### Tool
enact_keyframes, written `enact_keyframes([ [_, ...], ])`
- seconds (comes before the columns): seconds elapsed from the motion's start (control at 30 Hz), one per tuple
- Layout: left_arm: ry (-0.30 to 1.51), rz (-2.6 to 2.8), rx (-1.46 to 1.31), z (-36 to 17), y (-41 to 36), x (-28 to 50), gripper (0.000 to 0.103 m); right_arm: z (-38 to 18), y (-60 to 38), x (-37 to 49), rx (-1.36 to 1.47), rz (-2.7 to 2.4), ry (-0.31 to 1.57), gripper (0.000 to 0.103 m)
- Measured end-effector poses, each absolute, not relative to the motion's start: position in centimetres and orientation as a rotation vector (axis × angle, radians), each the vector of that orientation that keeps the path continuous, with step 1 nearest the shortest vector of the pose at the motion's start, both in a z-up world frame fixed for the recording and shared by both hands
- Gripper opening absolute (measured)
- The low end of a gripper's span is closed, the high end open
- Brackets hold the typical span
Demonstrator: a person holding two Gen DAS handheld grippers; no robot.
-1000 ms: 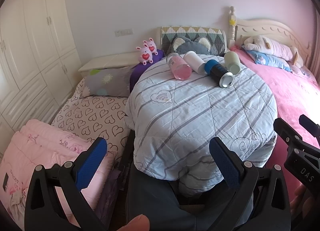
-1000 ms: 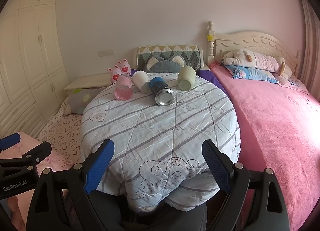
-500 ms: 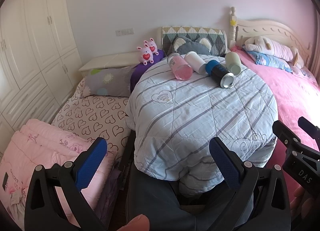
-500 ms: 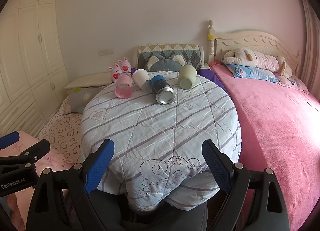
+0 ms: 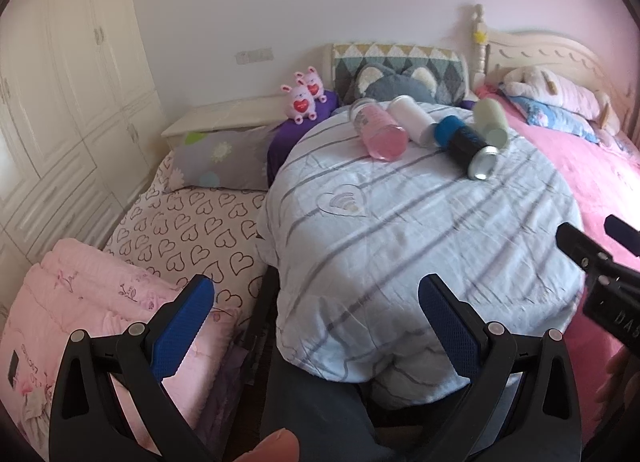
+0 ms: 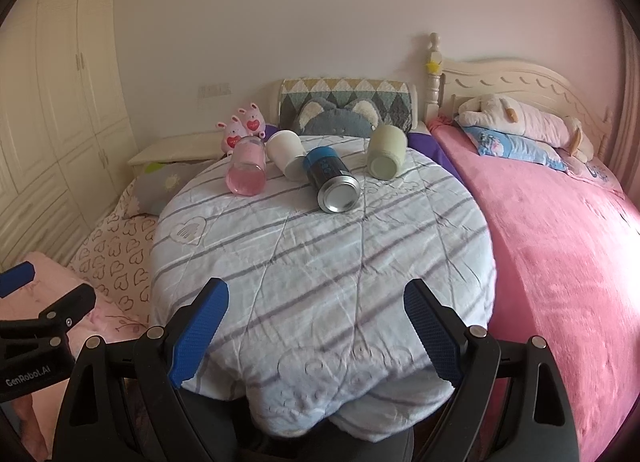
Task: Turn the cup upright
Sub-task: 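Reach the right gripper to the pink-labeled glass jar and grasp its body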
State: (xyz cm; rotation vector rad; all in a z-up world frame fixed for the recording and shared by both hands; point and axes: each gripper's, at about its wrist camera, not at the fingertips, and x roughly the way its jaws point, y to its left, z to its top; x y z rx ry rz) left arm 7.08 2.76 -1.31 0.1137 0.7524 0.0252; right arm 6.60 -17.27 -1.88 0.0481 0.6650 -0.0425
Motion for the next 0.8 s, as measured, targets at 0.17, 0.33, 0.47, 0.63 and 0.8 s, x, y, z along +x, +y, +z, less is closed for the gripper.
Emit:
enact_keyframes([
  [0.17, 0.777, 0.057, 0.112, -2.0, 3.8, 11.4, 0.103, -2.5, -16.8, 11.8, 0.019, -0.03, 0.713, 0.09],
  [0.33, 0.791, 0.089, 0.112, -2.3, 4.8, 15.7, 0.103, -3.0, -15.8, 17.2, 0.005, -0.002, 0.767, 0.09],
  [0.47, 0.813, 0.104, 0.102, -2.7, 5.8, 18.9, 0.103, -3.1, -14.1, 21.5, -0.019, 0.045, 0.801, 0.09],
  [0.63, 0.853, 0.118, 0.09, -3.7, 6.7, 22.5, 0.103, -3.7, -12.1, 27.3, -0.005, 0.12, 0.853, 0.09],
  [0.8, 0.89, 0.132, 0.089, -4.9, 7.6, 25.3, 0.103, -5.4, -10.3, 32.5, -0.01, 0.141, 0.906, 0.09],
])
